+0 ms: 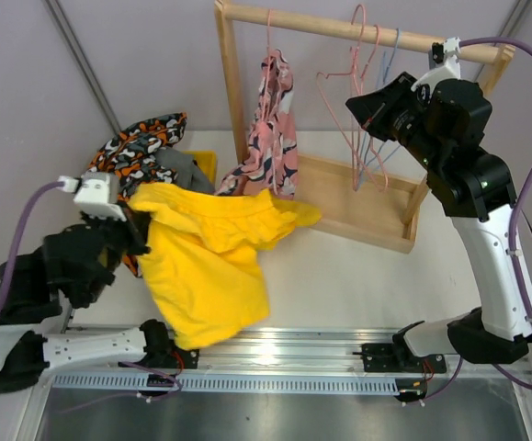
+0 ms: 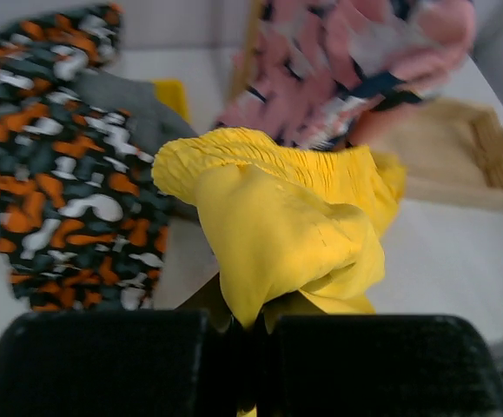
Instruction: Remove the shorts from the hanger
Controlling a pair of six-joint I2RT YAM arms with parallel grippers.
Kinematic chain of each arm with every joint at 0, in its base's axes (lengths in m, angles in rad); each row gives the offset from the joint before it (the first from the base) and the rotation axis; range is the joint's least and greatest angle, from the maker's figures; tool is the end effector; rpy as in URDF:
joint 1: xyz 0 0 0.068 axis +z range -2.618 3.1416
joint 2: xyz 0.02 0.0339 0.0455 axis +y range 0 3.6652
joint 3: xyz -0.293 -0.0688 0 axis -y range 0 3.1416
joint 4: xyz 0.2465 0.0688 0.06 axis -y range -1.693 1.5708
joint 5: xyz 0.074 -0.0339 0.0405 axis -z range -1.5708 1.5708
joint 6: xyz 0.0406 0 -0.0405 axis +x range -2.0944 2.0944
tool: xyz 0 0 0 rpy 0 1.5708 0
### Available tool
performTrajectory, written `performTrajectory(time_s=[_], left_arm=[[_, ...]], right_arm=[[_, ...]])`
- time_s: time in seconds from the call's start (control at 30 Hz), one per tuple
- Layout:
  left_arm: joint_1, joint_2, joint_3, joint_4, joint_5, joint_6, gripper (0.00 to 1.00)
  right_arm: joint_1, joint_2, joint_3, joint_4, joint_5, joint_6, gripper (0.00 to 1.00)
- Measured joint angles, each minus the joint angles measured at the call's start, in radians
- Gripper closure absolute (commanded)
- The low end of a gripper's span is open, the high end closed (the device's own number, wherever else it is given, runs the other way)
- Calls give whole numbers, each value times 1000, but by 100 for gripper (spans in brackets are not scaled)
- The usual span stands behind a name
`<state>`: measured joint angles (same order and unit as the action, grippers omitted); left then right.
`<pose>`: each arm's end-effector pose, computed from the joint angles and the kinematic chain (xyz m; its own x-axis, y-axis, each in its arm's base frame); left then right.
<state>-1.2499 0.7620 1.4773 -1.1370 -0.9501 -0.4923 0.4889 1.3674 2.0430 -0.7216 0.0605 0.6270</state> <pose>0.0452 -0.0312 0.4828 -0.2640 -0.0773 -0.9614 0.2190 0.9659 -0.1378 0.2043 0.1059 0.5962 -0.2766 0.5162 -0.8106 -0.3126 0.7493 0.5838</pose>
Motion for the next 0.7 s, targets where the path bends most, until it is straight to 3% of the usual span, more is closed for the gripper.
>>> performTrajectory(time_s=[0.17, 0.37, 0.53, 0.7], left_arm=[[338, 11, 50, 122, 75, 242, 100], [721, 175, 189, 210, 280, 419, 100], [1081, 368, 420, 275, 496, 466, 100], [1411, 620, 700, 306, 758, 402, 100]], right_arm=[[-44, 32, 0, 13, -33, 0, 100], [-74, 100, 39, 18, -76, 0, 100], [-95, 162, 95, 23, -105, 1, 100], [-108, 191, 106, 24, -124, 0, 100]])
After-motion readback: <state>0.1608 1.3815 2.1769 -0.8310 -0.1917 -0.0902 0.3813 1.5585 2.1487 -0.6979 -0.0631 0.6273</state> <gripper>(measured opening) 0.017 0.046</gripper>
